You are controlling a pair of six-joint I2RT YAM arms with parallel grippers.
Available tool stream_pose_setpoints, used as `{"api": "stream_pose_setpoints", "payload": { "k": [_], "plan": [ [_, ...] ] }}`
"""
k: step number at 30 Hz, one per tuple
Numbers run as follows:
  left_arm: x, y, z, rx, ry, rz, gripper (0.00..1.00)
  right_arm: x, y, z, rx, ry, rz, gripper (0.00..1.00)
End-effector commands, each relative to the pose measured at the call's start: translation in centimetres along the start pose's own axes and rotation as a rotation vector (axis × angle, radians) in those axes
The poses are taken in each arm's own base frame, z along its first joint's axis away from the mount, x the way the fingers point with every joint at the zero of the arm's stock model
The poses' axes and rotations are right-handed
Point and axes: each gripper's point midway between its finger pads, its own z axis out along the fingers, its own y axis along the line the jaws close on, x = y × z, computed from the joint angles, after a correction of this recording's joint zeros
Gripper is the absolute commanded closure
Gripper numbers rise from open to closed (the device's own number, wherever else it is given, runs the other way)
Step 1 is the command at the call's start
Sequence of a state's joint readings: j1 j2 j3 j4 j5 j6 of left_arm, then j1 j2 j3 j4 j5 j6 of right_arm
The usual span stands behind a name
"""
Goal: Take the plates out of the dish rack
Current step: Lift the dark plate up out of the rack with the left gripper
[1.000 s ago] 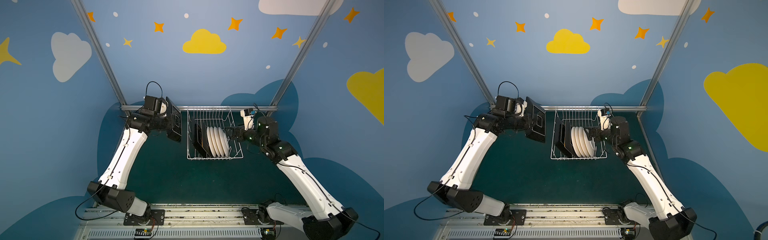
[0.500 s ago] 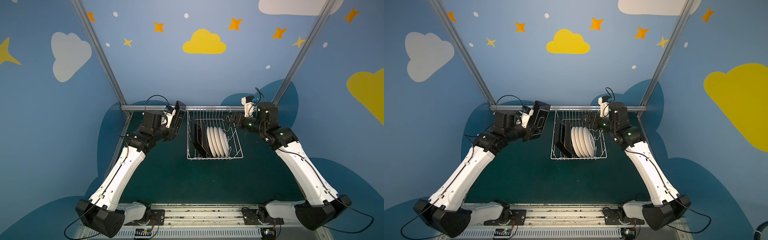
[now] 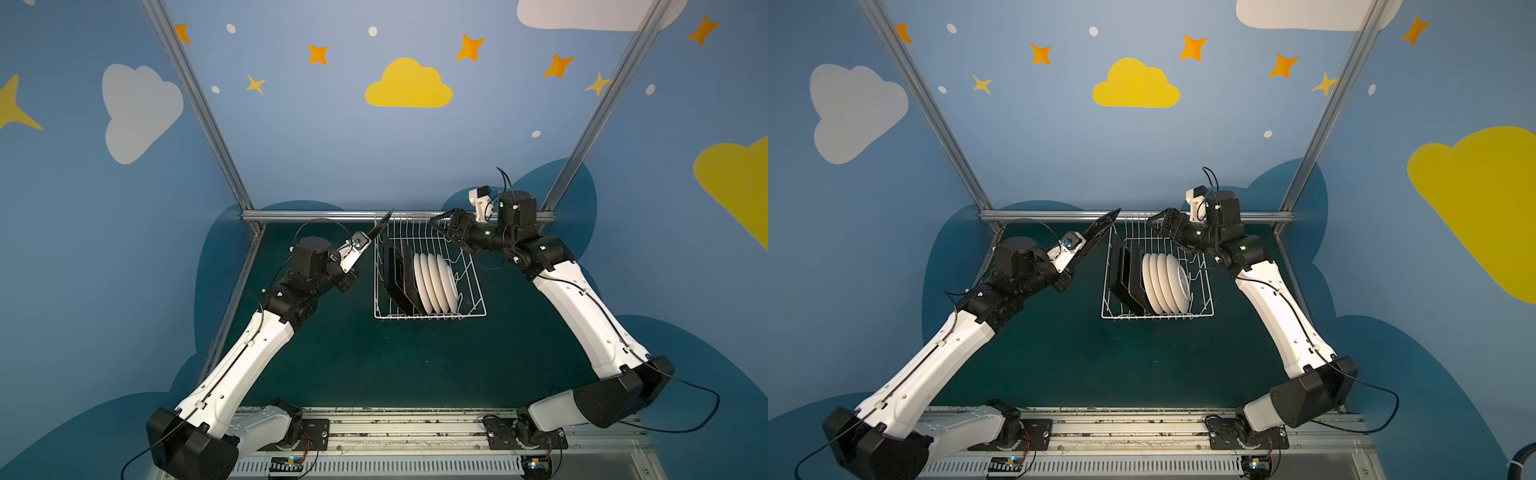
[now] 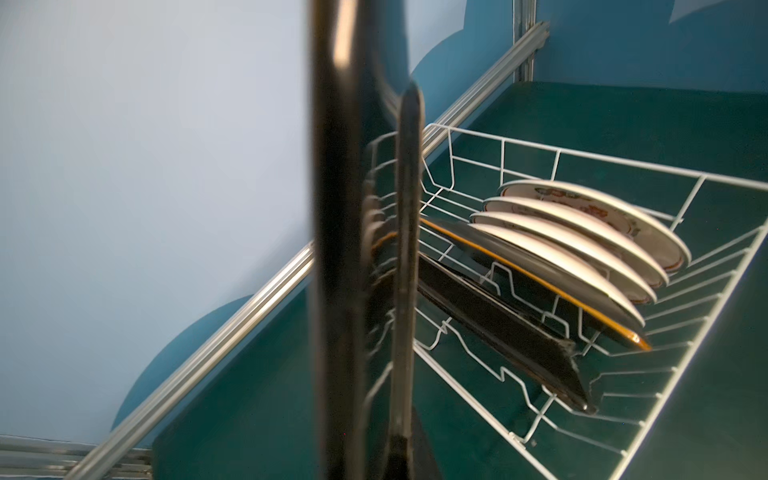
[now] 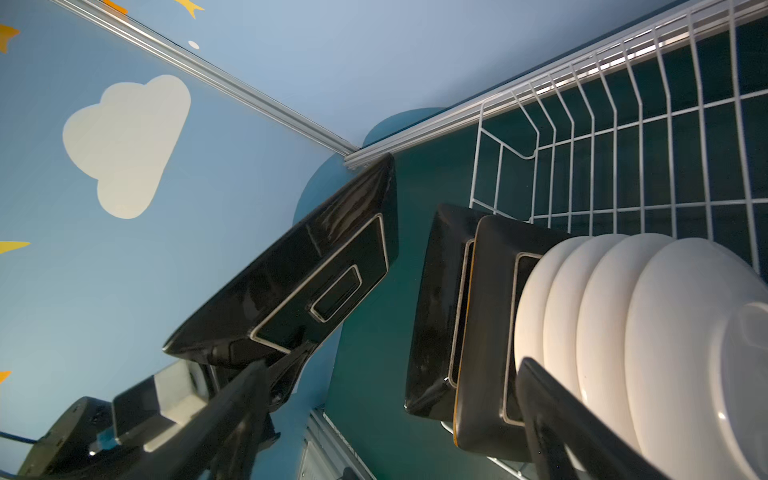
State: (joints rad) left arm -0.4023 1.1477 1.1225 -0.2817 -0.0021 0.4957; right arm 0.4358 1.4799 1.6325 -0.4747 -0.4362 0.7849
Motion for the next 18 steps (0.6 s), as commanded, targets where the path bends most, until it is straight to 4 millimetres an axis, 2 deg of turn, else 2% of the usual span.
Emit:
{"api": "stream_pose_setpoints", "payload": {
  "k": [1, 8, 18],
  "plan": [
    [-8.0, 4.4, -4.2, -0.228, -0.299, 0.146, 0.97, -0.7, 2.1, 0.3, -0.08, -0.008, 0.035, 0.07],
    [-8.3, 4.0, -4.6, -0.294, -0.344, 0.249, 0.97, -0.1, 2.3, 2.0, -0.087, 0.051, 0.106, 0.07],
    [-7.4, 1.9, -4.3, -0.251, -0.356, 0.355, 0.97, 2.2, 2.7, 4.4, -0.079, 0.151, 0.129, 0.1]
  ]
}}
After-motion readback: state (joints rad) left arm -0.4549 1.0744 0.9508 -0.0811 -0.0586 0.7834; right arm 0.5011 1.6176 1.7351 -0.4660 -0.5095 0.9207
